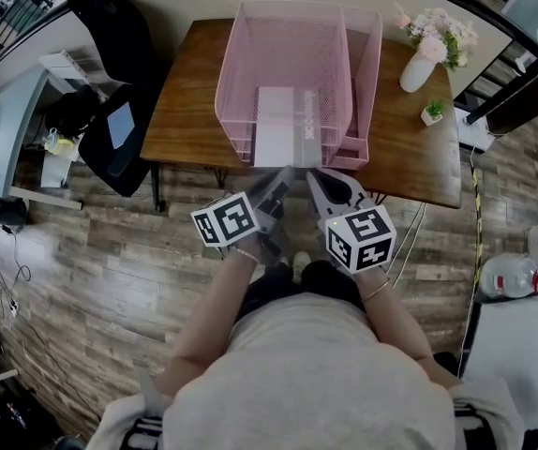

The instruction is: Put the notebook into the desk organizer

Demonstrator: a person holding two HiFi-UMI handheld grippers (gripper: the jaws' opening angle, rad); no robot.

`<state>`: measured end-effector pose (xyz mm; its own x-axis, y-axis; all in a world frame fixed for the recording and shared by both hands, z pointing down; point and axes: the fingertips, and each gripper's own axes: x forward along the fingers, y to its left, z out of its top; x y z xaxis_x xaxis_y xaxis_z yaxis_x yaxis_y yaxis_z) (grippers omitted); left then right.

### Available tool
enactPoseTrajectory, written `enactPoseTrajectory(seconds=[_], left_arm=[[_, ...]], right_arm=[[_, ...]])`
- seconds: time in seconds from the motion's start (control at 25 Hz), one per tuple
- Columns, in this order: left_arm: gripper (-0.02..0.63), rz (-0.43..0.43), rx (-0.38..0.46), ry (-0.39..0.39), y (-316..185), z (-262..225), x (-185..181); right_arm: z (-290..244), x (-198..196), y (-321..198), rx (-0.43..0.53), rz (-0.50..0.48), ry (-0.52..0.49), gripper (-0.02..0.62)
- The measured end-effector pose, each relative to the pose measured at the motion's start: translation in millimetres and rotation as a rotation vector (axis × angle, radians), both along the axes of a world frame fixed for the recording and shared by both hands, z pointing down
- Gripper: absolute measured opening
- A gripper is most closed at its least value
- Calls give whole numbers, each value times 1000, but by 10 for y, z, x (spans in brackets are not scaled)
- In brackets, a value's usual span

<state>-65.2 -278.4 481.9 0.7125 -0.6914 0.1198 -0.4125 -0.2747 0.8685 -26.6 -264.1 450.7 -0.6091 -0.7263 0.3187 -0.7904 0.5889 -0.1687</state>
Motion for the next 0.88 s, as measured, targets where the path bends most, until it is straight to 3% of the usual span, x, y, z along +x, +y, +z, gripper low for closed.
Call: enactPoseTrajectory(seconds=[0.12,0.88], left_arm=[[25,-7,-15,19,30,28,-29],[37,8,-45,12,-347,117,16]], right_arm=[[-2,-4,8,1,0,3,9],[25,62,-156,-5,4,10,9]])
